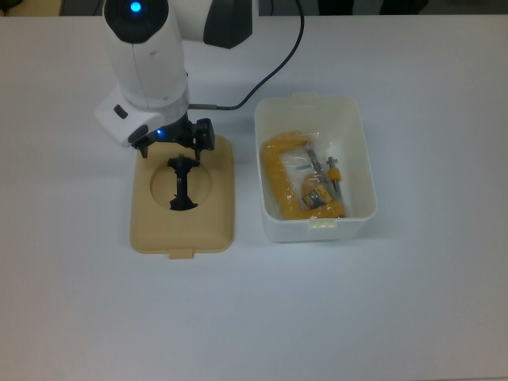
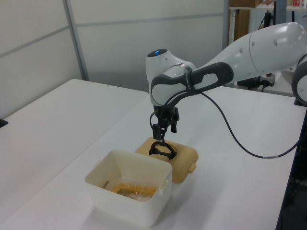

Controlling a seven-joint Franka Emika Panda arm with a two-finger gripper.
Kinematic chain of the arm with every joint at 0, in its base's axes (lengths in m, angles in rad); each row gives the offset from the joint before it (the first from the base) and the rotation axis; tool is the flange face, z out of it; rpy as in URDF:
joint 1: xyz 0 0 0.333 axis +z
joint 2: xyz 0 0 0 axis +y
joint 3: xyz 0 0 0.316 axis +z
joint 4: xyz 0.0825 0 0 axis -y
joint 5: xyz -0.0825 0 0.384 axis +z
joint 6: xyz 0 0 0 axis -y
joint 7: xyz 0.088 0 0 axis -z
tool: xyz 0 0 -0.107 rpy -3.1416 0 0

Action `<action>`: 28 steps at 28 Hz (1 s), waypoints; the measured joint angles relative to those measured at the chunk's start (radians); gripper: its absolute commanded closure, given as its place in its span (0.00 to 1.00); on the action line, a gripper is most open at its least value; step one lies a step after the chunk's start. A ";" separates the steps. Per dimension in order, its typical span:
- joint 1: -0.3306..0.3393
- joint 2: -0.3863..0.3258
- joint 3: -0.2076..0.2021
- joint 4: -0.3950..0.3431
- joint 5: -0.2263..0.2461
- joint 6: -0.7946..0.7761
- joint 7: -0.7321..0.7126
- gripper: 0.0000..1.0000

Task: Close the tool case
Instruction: 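Grasp the black handle of the beige lid with the gripper, then lift the lid and carry it over the white box, lowering it on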

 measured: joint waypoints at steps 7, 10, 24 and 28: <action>0.004 0.023 0.004 -0.003 -0.014 0.034 0.000 0.68; 0.006 0.031 0.007 -0.005 -0.015 0.051 0.000 0.81; 0.010 0.037 0.010 -0.003 -0.015 0.059 0.000 1.00; 0.009 0.037 0.010 -0.001 -0.015 0.060 0.000 1.00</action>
